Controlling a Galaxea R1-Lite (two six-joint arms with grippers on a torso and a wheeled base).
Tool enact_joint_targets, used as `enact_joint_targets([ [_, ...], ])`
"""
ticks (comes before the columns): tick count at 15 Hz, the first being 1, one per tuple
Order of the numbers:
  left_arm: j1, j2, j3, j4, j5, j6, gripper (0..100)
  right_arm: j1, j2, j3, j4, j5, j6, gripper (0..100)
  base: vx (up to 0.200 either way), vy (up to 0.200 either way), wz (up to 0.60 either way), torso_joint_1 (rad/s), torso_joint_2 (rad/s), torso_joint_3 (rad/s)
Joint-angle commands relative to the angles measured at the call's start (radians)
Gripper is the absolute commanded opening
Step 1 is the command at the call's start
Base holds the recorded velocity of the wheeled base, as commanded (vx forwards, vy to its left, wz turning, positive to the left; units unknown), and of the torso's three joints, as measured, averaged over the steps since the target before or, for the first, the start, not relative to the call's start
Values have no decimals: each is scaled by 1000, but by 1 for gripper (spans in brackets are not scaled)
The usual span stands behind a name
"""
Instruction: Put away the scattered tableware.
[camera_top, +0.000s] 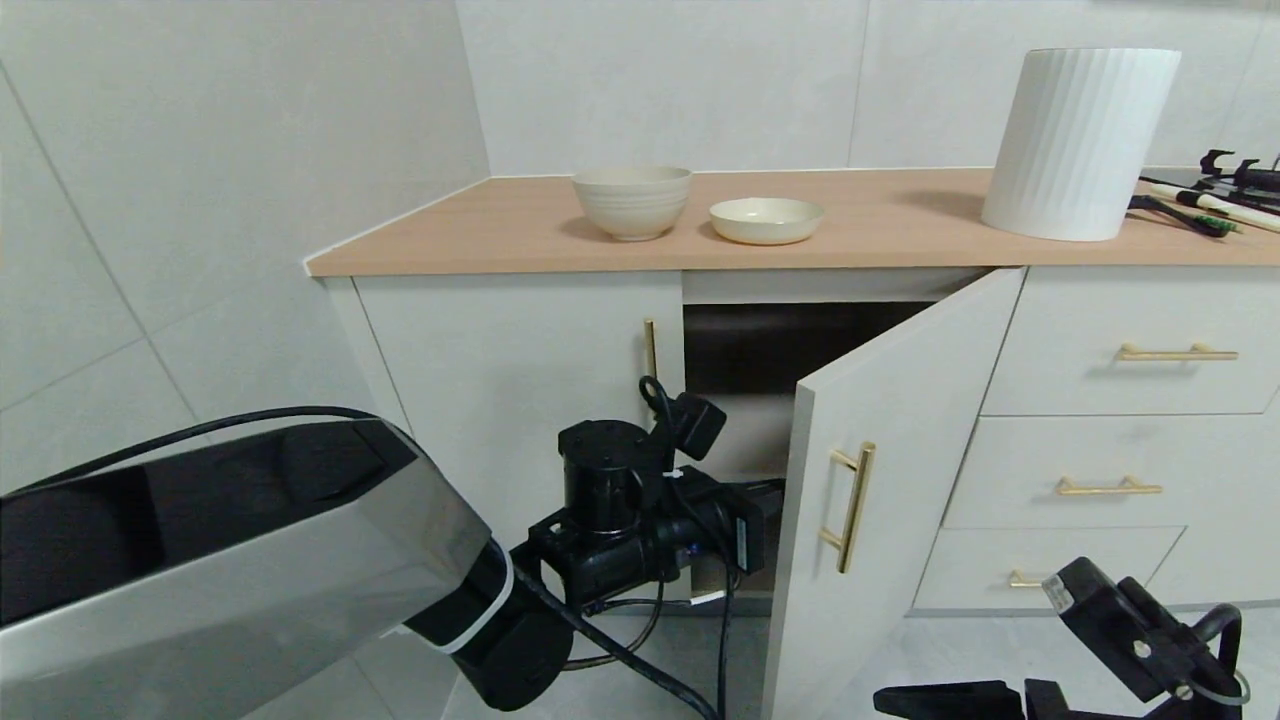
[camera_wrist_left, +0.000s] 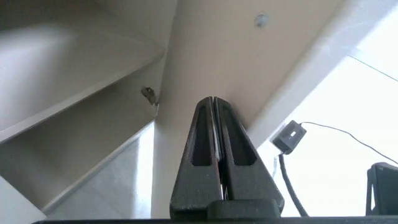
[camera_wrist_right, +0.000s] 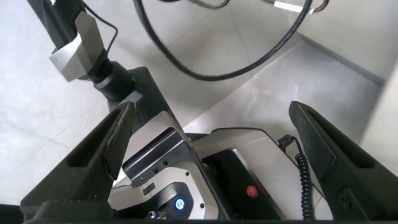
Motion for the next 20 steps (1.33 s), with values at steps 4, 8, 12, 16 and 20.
enact_joint_targets([
  [4,0,8,-106,104,2,-1,0,0,3,0,0,0,0,100,0,0,0,0,0,0],
  [8,-83,-20,-186,210,65,2,0,0,-8,2,-2,2,0,100,0,0,0,0,0,0],
  [12,-310,-221,-46,214,54,4,0,41,-91,3,0,3,-15,100,0,0,0,0,0,0],
  [16,-179,-259,18,205,62,2,0,60,-106,3,17,3,-15,100,0,0,0,0,0,0],
  [20,19,-369,205,96,67,1,0,60,-73,-20,17,-4,-15,100,0,0,0,0,0,0],
])
